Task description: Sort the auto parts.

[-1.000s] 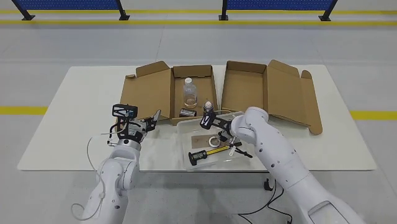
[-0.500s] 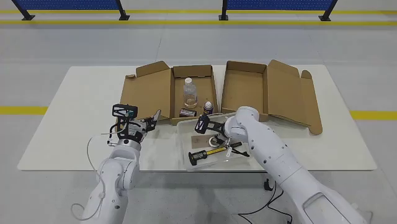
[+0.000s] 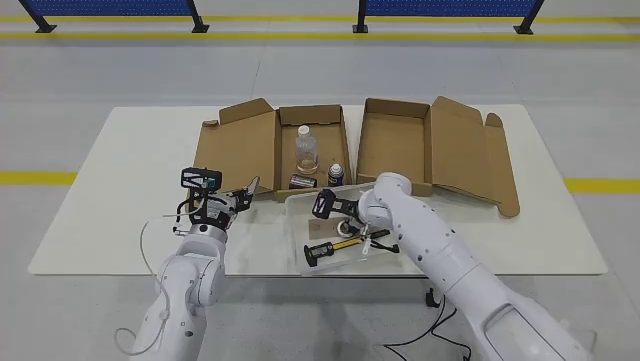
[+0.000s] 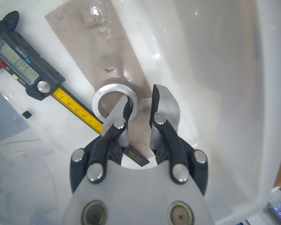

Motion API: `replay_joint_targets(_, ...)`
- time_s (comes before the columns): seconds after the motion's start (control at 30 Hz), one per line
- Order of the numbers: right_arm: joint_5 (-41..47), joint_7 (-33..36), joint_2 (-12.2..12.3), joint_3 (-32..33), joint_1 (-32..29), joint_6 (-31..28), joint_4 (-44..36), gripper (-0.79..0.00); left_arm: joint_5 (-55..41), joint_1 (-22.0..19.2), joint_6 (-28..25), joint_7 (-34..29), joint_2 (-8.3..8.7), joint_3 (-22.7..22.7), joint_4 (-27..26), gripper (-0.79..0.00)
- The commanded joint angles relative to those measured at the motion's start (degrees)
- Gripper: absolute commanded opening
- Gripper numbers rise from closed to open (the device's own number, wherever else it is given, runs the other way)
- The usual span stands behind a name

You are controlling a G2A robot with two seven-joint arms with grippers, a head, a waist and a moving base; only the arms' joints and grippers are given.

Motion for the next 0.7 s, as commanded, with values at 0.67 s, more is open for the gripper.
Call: replay_joint_targets(0.67, 2.8, 1.2, 2.2, 6.3, -2.1, 1.1, -10.2, -0.785, 0.0, 0.0, 0.0, 0.0, 0.00, 0.0, 0.0, 0.000)
